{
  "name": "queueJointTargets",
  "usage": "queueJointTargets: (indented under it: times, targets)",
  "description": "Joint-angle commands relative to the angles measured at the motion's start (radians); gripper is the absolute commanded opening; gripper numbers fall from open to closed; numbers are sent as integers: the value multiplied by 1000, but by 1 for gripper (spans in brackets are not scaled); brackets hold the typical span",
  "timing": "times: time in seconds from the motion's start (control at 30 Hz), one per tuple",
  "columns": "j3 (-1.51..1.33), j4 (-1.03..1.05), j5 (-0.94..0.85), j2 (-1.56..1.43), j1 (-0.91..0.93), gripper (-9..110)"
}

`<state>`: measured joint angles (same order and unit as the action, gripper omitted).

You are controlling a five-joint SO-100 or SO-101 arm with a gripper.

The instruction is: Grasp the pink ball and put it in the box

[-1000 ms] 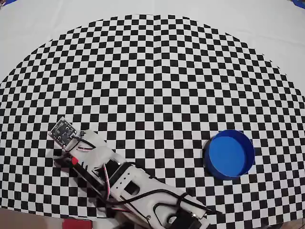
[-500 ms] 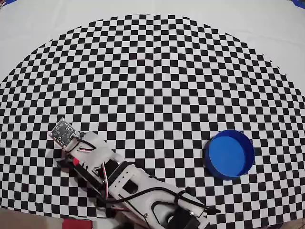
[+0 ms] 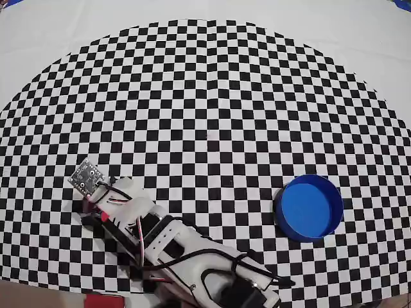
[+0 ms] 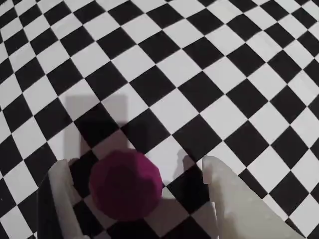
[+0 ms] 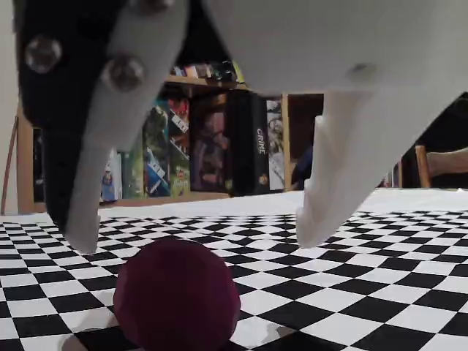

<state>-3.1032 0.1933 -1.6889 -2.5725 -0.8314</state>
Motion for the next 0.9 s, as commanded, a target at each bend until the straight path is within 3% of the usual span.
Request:
queueJointTargets:
  times: [0.0,0.87]
  targets:
    - [-5,-21,-11,20,3,30]
    - [0,-147,-26,166,-34,30]
